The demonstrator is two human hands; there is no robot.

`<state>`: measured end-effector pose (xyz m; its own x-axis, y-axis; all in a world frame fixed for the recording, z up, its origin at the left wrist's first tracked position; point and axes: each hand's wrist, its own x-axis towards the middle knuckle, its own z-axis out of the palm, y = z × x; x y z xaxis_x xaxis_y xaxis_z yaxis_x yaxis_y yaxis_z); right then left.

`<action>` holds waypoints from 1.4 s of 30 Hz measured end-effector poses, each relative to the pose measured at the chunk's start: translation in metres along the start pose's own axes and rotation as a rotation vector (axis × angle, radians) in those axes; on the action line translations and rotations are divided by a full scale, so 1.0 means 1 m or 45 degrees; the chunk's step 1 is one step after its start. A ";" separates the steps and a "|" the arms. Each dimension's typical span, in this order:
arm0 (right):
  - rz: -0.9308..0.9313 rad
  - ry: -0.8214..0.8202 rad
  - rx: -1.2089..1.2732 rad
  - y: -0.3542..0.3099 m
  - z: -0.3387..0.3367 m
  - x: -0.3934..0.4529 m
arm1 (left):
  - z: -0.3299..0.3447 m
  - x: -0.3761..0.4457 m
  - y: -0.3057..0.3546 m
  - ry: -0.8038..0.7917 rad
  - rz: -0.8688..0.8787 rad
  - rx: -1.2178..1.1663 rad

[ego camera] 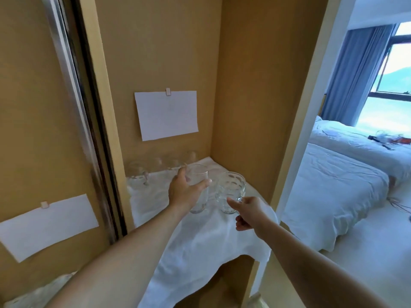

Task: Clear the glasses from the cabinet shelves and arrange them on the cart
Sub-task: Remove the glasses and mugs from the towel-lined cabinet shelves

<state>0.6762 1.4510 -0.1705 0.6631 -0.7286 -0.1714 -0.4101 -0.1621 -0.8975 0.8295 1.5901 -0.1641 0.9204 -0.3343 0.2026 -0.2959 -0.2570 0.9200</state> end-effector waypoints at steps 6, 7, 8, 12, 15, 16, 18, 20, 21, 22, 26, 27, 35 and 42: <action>0.038 -0.032 -0.087 0.002 0.015 0.052 | 0.018 0.029 -0.021 -0.004 -0.045 0.044; 0.038 -0.042 -0.103 0.002 0.018 0.062 | 0.021 0.034 -0.024 -0.001 -0.060 0.053; 0.039 -0.057 -0.111 0.002 0.021 0.072 | 0.023 0.040 -0.028 0.006 -0.076 0.060; 0.061 -0.134 -0.056 0.000 0.031 0.116 | 0.033 0.067 -0.043 0.049 -0.109 0.087; 0.052 -0.196 -0.083 -0.002 0.036 0.152 | 0.044 0.091 -0.054 0.109 -0.142 0.097; 0.052 -0.215 -0.111 -0.003 0.036 0.164 | 0.048 0.097 -0.056 0.128 -0.157 0.103; 0.066 -0.260 -0.149 -0.004 0.037 0.188 | 0.057 0.109 -0.061 0.157 -0.188 0.136; 0.086 -0.309 -0.143 -0.002 0.039 0.211 | 0.068 0.120 -0.067 0.182 -0.225 0.169; 0.096 -0.329 -0.123 -0.001 0.041 0.221 | 0.073 0.126 -0.069 0.201 -0.243 0.179; 0.102 -0.345 -0.100 0.000 0.042 0.231 | 0.079 0.130 -0.070 0.220 -0.261 0.190; 0.143 -0.413 -0.013 0.000 0.044 0.266 | 0.099 0.145 -0.077 0.274 -0.334 0.216; 0.150 -0.429 0.007 -0.001 0.045 0.274 | 0.103 0.148 -0.079 0.290 -0.340 0.215; 0.262 -0.441 0.103 -0.004 0.055 0.328 | 0.116 0.169 -0.097 0.364 -0.413 0.240; -0.265 -0.180 -0.434 -0.015 0.064 0.337 | 0.115 0.194 -0.110 0.217 -0.429 0.189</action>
<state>0.9460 1.2509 -0.2411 0.8232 -0.5626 -0.0758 -0.4263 -0.5245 -0.7370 1.0111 1.4491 -0.2641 0.9976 -0.0574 -0.0382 0.0076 -0.4587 0.8885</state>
